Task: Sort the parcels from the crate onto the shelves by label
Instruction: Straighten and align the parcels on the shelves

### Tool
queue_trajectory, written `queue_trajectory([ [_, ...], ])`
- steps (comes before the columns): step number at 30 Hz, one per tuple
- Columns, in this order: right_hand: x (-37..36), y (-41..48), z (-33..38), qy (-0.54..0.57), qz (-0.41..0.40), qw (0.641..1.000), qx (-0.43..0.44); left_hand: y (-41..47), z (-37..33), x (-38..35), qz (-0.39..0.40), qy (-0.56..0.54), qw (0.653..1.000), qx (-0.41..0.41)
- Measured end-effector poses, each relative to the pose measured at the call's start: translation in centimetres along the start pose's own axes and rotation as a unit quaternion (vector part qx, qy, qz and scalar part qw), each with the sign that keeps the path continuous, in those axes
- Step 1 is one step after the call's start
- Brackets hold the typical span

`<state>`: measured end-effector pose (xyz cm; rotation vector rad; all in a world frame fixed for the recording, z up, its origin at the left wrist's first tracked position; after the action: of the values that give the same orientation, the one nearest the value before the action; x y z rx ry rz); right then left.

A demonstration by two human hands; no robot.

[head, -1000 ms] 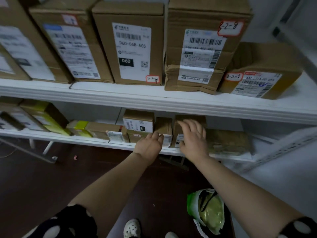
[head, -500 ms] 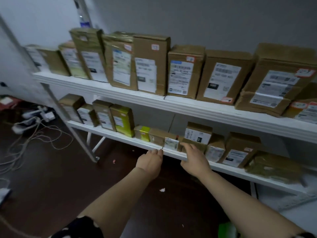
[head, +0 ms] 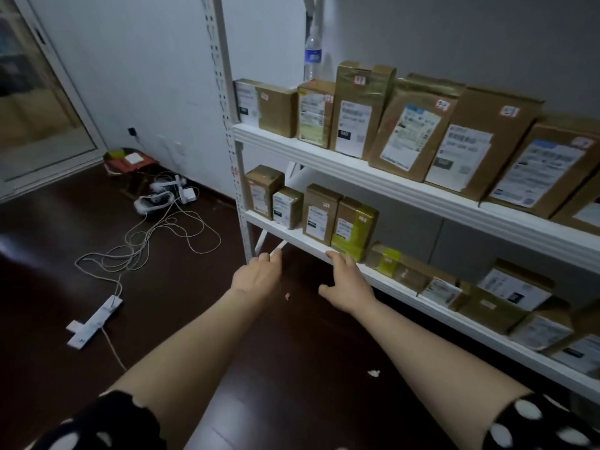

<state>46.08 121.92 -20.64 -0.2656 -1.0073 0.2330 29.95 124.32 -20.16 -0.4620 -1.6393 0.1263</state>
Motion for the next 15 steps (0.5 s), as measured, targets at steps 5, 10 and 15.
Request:
queue_trajectory([
  [5, -1.3, 4.2, 2.5, 0.003, -0.009, 1.000, 0.006, 2.9, 3.7, -0.4, 0.005, -0.017, 1.000, 0.019],
  [10, -1.7, 10.0, 4.0, 0.022, -0.041, 0.998, 0.034, 7.7, 5.9, 1.3, -0.020, -0.017, 1.000, 0.014],
  [15, -1.1, 16.3, 4.7, 0.018, -0.010, 1.000, 0.017, 13.5, 8.6, 3.0, 0.010, -0.014, 0.999, 0.031],
])
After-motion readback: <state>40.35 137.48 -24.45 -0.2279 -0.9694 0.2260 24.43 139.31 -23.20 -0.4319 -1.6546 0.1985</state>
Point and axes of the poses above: each hand's wrist, its own y-axis towards the middle knuckle, its own x-axis out of the back of the hand, z = x × y, the point moved 5 cm from there along y, towards the middle knuckle, and after that the axes turned 10 degrees about z, right-handed, at the moved point
